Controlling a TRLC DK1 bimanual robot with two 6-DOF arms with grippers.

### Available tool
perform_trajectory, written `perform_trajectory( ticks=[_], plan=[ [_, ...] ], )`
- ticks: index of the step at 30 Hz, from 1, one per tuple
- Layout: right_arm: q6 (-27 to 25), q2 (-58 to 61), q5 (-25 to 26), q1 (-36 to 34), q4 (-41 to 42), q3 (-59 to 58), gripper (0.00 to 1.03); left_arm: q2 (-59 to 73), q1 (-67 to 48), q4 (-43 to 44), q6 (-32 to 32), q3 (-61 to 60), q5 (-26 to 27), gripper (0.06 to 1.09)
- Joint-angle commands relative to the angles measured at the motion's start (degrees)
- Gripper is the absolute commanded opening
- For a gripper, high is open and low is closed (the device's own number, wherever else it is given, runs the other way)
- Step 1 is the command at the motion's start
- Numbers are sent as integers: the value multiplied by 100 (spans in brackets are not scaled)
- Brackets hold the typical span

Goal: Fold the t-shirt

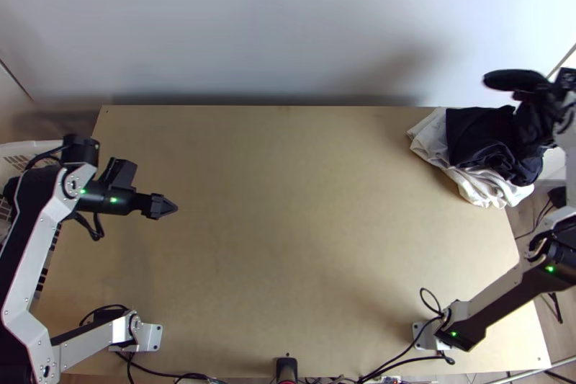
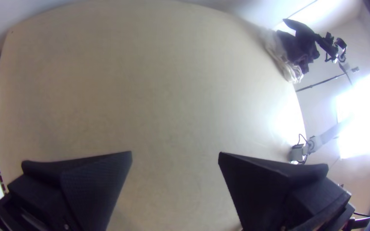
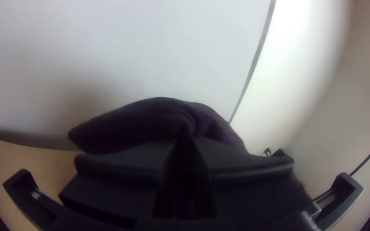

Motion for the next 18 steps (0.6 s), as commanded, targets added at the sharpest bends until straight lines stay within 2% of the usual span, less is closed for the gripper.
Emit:
perform_trajectory(
  ticks=[1,13,18],
  plan=[
    [283,-134,118,516,-16,-508,3,-23,363,-101,229,-84,34,104],
    [335,-1953,118,833,239,-2415,3,39,310,-30,238,-172,201,104],
    [230,-2085,215,798,423,-3206,3,39,257,-13,203,-180,236,104]
  ],
)
